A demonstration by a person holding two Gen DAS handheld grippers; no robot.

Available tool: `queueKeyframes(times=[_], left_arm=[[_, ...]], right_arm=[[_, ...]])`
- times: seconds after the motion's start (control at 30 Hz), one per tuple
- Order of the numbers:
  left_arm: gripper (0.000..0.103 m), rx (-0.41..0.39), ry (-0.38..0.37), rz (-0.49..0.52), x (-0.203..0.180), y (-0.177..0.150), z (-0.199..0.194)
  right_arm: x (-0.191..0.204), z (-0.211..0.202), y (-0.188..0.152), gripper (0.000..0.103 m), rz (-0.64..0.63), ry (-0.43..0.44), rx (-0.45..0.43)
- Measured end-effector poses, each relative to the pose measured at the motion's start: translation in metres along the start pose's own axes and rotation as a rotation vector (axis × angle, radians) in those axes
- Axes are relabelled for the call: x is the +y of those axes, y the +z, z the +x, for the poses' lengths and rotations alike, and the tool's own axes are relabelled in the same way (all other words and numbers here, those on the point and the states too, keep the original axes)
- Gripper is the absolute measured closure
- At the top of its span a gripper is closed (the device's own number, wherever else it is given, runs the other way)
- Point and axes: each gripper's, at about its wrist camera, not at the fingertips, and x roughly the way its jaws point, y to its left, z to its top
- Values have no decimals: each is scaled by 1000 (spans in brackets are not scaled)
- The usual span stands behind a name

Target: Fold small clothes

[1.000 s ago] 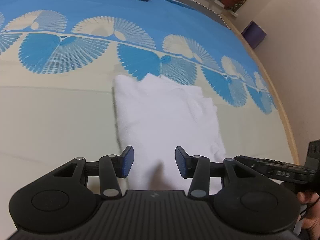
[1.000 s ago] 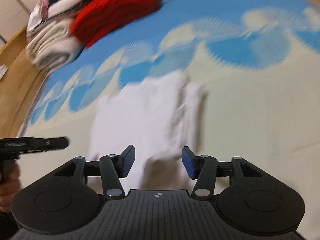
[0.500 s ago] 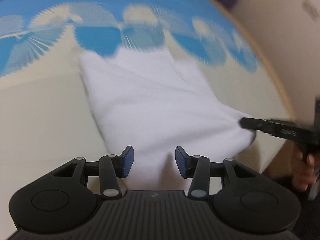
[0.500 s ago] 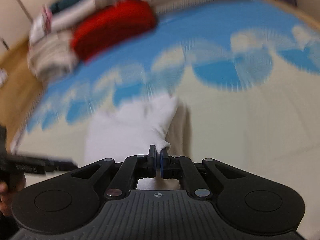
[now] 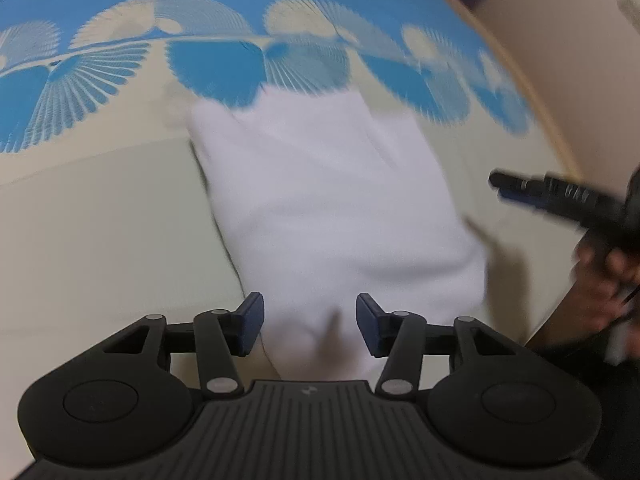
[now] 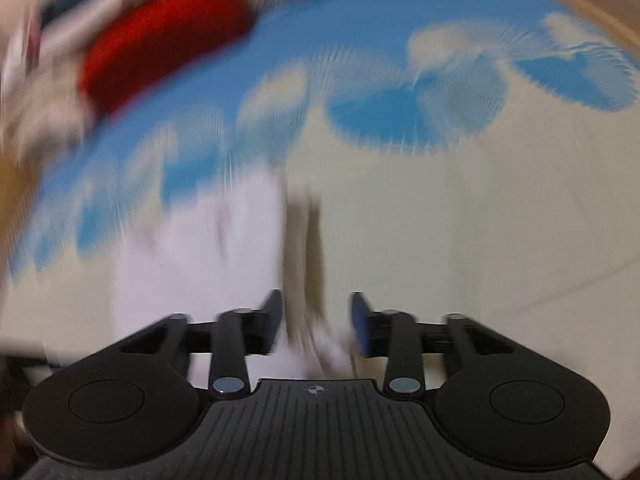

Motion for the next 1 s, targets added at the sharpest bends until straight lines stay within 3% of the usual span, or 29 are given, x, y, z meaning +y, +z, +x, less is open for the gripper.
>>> queueKeyframes(times=[0.13,0.23,0.3,0.37,0.4,0.53,0.6,0.63,0.7,0.77,0.8,0.83,0.9,1.0], left_arm=[[47,-71,122,-40,22,30,-7],[46,-86,48,-208,50,27,9],[46,-37,59,-246,55,36,18],[39,-99,66,-192,47,46,12],[34,-114,58,-177,43,50,11],[33,-119,11,-206,37,52,14],[31,-122,4,-199,35,55,17],[31,-115,1,-197,34,56,21],[31,-94,-4,-212,35,56,32],[31,-72,-18,-243,38,55,42],[30,-64,-31,-261,40,54,45],[28,-58,-42,-275,41,53,48],[28,-48,-56,-302,44,52,57],[28,-13,-73,-364,52,49,74]], right_arm=[[5,33,19,54,65,13,-6],[12,64,27,54,64,-14,28],[12,81,27,54,73,-8,78],[16,91,29,65,59,36,99],[20,92,33,102,33,71,84],[20,64,48,100,64,143,-162],[16,75,48,100,52,-2,-140],[12,85,47,99,59,-75,-91],[0,96,45,94,112,-143,-24],[-4,85,47,93,129,-167,-60],[-4,74,49,88,122,-152,-87],[-5,62,50,72,115,-120,-110],[-5,45,47,49,92,-42,-108],[-2,43,33,42,22,68,49]])
